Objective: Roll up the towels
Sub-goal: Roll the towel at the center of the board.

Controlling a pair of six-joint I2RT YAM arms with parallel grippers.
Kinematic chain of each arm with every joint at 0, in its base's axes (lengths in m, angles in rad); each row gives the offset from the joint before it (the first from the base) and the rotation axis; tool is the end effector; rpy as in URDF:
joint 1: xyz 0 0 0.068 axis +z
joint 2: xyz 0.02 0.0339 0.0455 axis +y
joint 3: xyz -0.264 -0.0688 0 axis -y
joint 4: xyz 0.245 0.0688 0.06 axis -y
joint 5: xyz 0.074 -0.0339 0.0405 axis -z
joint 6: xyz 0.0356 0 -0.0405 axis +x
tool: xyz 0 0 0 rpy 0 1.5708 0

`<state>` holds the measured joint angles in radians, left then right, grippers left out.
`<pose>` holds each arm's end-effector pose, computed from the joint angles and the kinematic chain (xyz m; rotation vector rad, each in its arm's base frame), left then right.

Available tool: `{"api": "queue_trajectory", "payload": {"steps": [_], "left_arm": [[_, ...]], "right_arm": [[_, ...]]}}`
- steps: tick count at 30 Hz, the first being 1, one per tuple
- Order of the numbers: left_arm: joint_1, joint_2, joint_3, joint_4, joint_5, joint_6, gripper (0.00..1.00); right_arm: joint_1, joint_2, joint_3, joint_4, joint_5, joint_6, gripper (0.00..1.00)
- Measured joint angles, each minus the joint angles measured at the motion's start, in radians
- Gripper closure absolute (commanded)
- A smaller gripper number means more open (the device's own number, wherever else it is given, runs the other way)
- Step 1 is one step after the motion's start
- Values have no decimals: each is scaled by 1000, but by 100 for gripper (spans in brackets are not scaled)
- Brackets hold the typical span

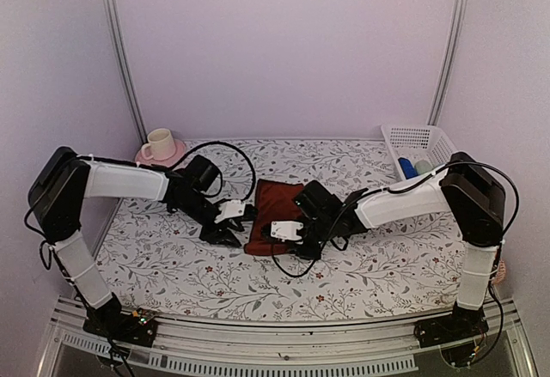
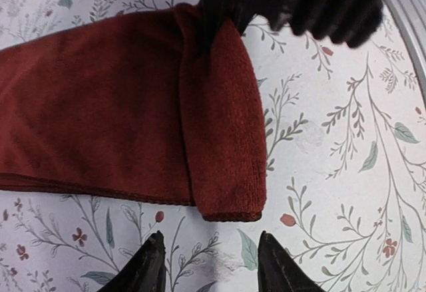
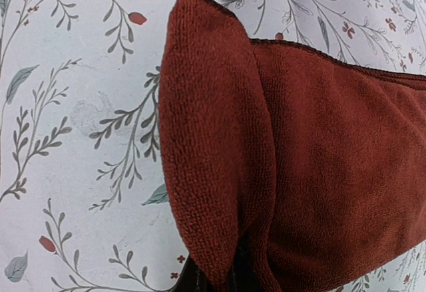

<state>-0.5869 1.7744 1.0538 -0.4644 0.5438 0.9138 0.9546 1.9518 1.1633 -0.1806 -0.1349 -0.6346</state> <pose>0.2699 -0.2016 0.1587 1.8820 1.8106 -0.6345 0.2245 0.3254 0.1370 -1.8592 1.7503 0.2964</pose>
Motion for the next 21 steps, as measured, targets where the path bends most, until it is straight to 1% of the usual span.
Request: {"api": "queue_trajectory", "payload": {"steps": [4,9,16,21], "left_arm": [[-9,-116,-156,193,-61,-10,55],[-48,-204,-324,420,-159,-4,57],[-142,-254,-459,645,-269,24,59],[-201,-261,-499,765,-328,44,59]], "right_arm": [[-22,10,46,-90,-80,48,97],[-64,30,104,-167,-192,106,97],[-138,103,195,-265,-343,181,96],[-172,159,249,-318,-440,215,96]]}}
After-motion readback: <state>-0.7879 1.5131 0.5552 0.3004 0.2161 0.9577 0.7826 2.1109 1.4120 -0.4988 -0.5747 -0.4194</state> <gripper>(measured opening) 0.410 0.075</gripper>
